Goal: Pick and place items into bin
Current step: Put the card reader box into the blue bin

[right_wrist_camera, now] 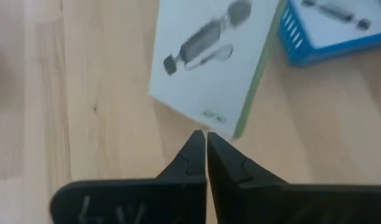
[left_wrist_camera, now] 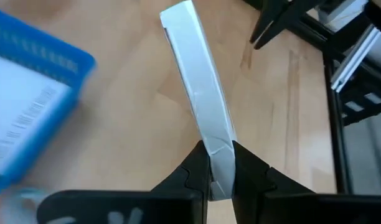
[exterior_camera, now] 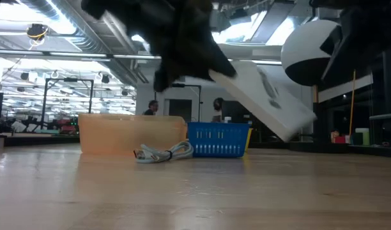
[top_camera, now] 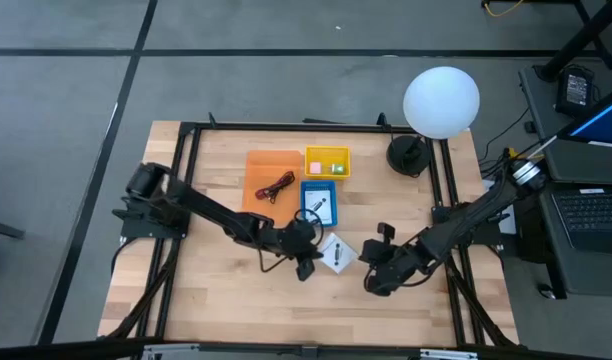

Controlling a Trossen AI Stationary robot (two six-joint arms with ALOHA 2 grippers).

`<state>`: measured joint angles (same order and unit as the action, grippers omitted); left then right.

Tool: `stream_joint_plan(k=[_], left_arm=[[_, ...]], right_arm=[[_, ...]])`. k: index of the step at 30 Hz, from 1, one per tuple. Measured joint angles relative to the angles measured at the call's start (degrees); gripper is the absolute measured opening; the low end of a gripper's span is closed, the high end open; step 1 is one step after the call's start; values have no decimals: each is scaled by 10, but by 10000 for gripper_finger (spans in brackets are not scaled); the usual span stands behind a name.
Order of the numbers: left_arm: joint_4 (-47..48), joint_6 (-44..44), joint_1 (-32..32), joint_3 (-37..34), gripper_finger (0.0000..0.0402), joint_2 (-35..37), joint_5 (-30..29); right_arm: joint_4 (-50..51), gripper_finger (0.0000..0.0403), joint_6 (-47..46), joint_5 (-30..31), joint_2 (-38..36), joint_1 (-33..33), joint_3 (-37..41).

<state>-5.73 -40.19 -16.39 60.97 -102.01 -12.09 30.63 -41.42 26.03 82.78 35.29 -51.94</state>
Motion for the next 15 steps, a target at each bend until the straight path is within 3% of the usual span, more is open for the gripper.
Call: stream_joint_plan(k=[7, 12, 15], left_arm=[[96, 82, -5, 0, 32, 99, -57], [133, 173, -5, 0, 32, 135, -93], [131, 220, 1, 0, 32, 134, -90]], right_arm=[[2, 0, 28, 33, -44, 7, -1], [-22, 0, 76, 130, -69, 7, -1], [-41, 0, 94, 150, -74, 7, -1]])
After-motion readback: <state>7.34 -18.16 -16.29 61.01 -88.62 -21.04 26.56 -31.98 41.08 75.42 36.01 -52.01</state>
